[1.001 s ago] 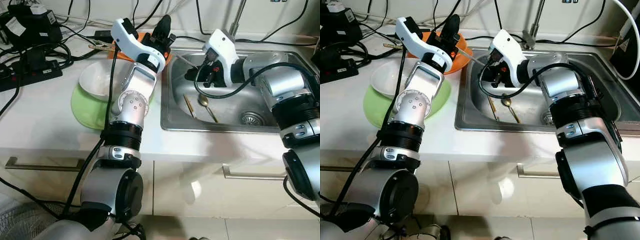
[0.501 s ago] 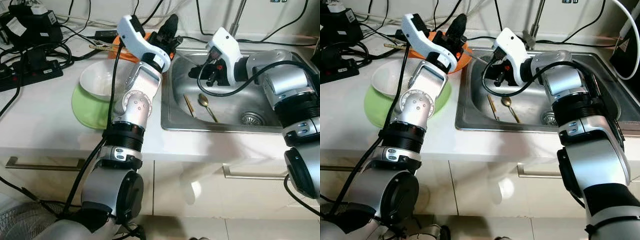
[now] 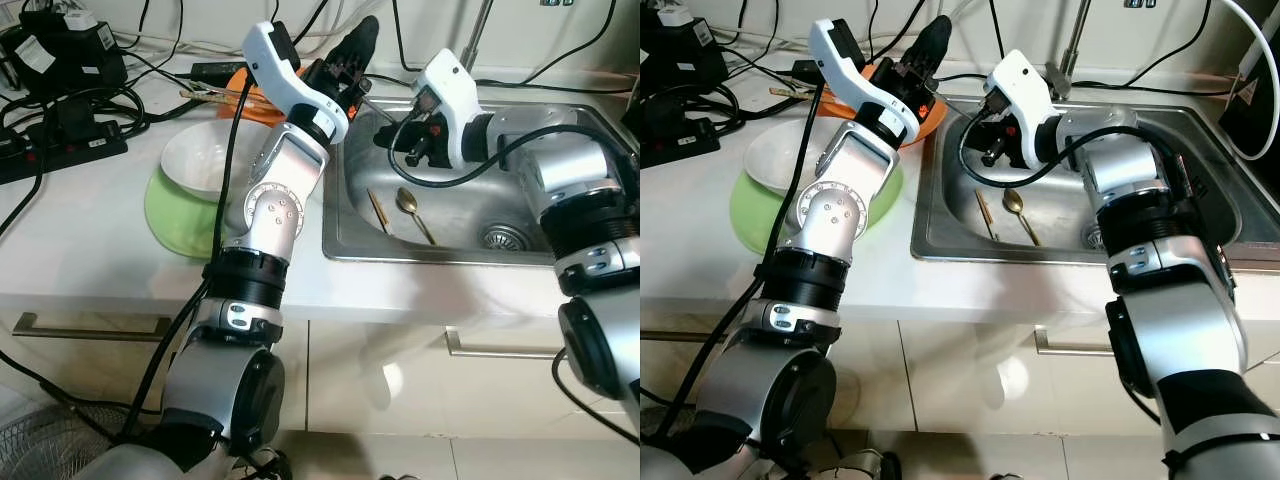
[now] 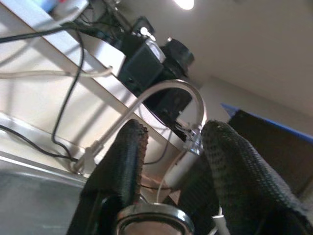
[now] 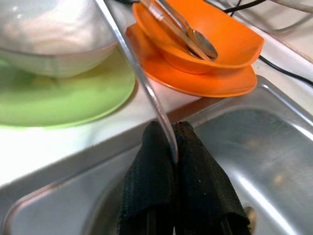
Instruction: Kitchen organization
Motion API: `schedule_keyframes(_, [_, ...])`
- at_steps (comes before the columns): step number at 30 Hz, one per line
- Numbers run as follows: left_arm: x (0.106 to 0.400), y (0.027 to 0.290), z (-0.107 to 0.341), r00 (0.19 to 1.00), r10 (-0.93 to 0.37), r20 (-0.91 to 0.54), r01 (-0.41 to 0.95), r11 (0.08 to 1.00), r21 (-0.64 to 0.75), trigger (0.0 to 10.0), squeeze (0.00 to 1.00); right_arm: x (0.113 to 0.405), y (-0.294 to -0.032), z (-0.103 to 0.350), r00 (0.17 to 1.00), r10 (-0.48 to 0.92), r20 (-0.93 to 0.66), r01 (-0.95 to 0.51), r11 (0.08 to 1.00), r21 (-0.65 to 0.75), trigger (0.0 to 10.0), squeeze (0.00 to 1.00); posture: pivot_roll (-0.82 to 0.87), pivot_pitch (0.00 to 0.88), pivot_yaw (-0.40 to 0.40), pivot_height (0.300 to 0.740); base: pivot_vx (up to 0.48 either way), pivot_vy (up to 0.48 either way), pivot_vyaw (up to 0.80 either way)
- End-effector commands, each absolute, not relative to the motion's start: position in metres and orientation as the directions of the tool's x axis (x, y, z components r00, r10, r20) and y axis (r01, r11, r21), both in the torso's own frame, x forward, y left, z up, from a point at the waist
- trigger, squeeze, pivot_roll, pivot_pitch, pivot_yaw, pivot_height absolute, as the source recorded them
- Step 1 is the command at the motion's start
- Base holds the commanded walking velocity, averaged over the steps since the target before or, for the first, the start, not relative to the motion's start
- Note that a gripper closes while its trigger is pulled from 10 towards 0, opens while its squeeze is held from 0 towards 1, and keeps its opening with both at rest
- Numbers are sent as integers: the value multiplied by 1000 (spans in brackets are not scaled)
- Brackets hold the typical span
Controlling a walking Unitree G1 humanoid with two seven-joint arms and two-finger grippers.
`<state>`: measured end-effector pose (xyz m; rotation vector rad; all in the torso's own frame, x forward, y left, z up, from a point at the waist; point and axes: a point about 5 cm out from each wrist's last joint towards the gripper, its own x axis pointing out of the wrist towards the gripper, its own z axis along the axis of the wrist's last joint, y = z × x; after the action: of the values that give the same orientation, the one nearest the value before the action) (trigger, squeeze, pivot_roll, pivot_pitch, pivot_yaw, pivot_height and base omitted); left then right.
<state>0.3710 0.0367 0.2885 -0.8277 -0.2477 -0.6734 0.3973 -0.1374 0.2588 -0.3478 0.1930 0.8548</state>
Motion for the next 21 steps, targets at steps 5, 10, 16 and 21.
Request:
schedule_keyframes(5, [355, 17, 269, 742, -510, 434, 658, 431, -618, 10000, 1000, 401, -152, 262, 760, 618, -203, -650, 728, -218, 0, 0, 18, 27, 30, 740, 0, 0, 0])
schedule_keyframes(10, [354, 26, 258, 771, -495, 402, 629, 491, -602, 10000, 1000, 403, -172, 247, 836, 513, -195, -547, 811, -210, 0, 0, 23, 29, 27, 740, 0, 0, 0])
schedule_keyframes(16, [347, 35, 252, 773, -511, 377, 633, 575, -519, 10000, 1000, 402, -220, 223, 932, 283, -226, -332, 917, -222, 0, 0, 50, 35, 36, 740, 0, 0, 0])
schedule_keyframes(21, [347, 43, 249, 790, -503, 352, 613, 619, -491, 10000, 1000, 402, -240, 221, 973, 140, -183, -180, 958, -223, 0, 0, 57, 38, 38, 740, 0, 0, 0])
